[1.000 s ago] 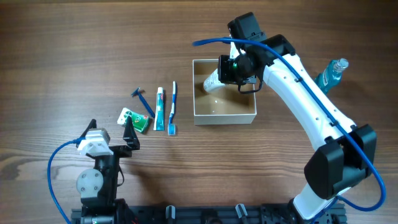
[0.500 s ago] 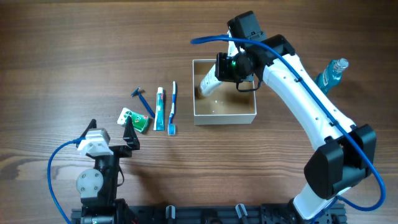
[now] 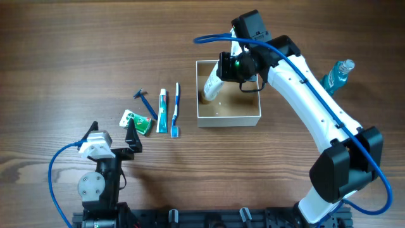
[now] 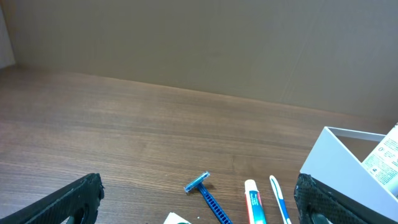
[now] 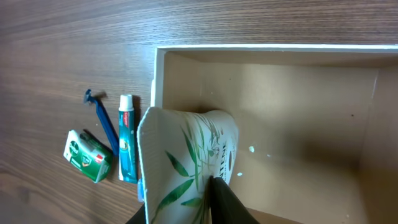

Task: Pack container
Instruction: 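Lower the Pantene tube into the box's left side, then open the right gripper and release the tube upright in the box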

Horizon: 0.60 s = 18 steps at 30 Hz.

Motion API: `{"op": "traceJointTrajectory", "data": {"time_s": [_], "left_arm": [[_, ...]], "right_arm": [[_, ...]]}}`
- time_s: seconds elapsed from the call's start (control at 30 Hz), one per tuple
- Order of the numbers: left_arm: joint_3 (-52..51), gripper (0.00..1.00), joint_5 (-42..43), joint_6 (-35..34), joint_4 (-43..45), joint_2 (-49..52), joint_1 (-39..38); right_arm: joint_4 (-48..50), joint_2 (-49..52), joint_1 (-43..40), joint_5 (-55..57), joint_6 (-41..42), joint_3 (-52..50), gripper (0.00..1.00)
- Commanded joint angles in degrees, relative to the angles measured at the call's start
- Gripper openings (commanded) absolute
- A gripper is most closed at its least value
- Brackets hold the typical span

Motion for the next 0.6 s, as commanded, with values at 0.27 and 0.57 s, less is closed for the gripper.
{"op": "traceJointTrajectory", "data": {"time_s": [0.27,0.57], "left_arm": [[-0.04,1.00,-0.70,-0.98,-0.59,-0.15,-0.28],[-0.04,1.00,-0.72,-0.98,-0.59,-0.15,-0.28]], "right_arm": [[0.50,-0.42,0.26,-3.61,-1.20,0.76,0.20],[0.39,-0.44,0.26,-5.14,-1.18,0.76,0.35]]}}
